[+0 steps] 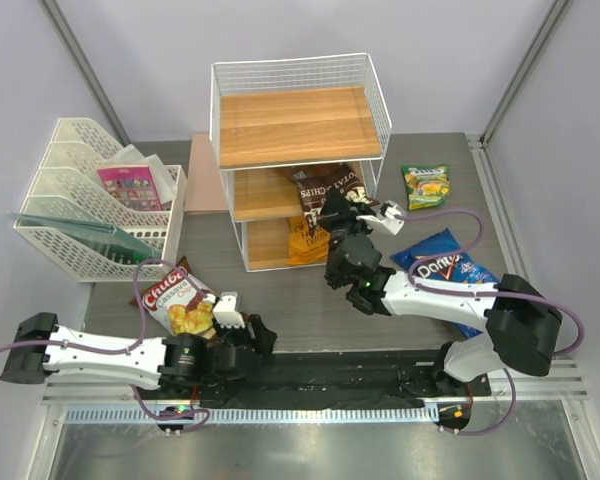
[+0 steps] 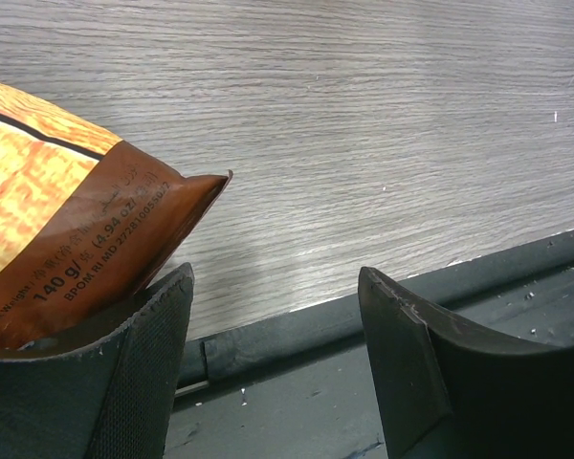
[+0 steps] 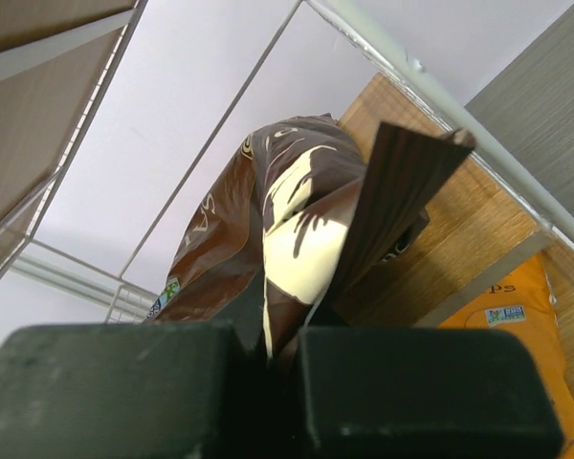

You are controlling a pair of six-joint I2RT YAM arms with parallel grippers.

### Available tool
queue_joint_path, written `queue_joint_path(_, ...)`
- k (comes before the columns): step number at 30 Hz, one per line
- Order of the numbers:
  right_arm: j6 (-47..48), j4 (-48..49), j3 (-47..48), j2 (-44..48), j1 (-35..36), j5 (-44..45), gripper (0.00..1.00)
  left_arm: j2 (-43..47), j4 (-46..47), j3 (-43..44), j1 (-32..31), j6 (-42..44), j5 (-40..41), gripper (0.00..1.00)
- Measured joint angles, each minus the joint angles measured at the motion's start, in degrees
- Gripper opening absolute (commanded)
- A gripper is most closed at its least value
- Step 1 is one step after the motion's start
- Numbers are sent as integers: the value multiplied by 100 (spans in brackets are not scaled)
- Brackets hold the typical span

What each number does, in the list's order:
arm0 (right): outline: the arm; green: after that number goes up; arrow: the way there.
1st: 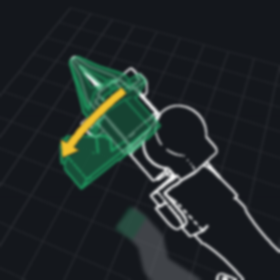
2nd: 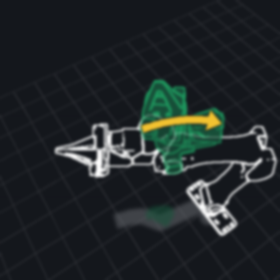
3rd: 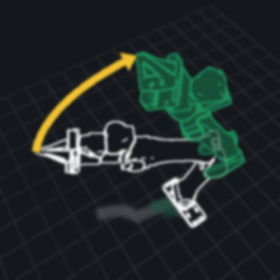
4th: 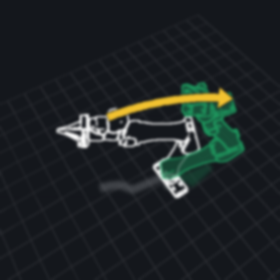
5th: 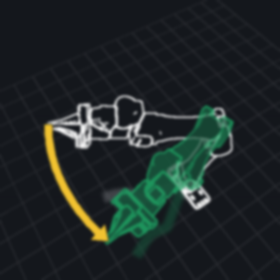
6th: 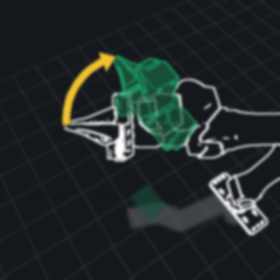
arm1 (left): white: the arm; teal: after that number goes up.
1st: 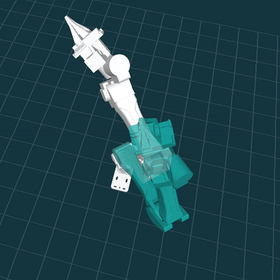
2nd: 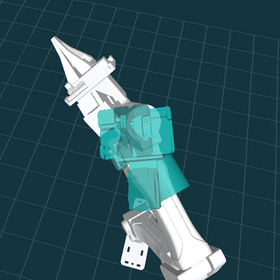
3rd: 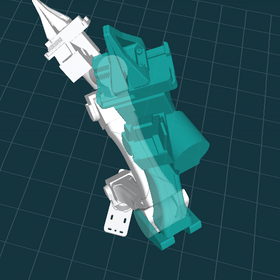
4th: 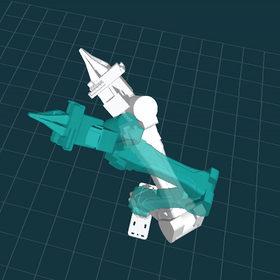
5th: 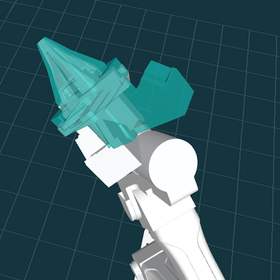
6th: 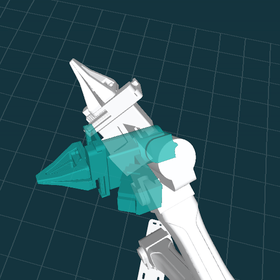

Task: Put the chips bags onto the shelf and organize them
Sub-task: Place the potato chip on the shelf.

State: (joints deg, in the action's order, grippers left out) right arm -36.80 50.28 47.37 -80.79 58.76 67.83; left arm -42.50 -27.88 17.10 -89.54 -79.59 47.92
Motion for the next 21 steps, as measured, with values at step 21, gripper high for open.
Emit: queue_joint_path(21,271,326,870,-850,-7,798,10,304,-256,-87,0,-149,-52,68)
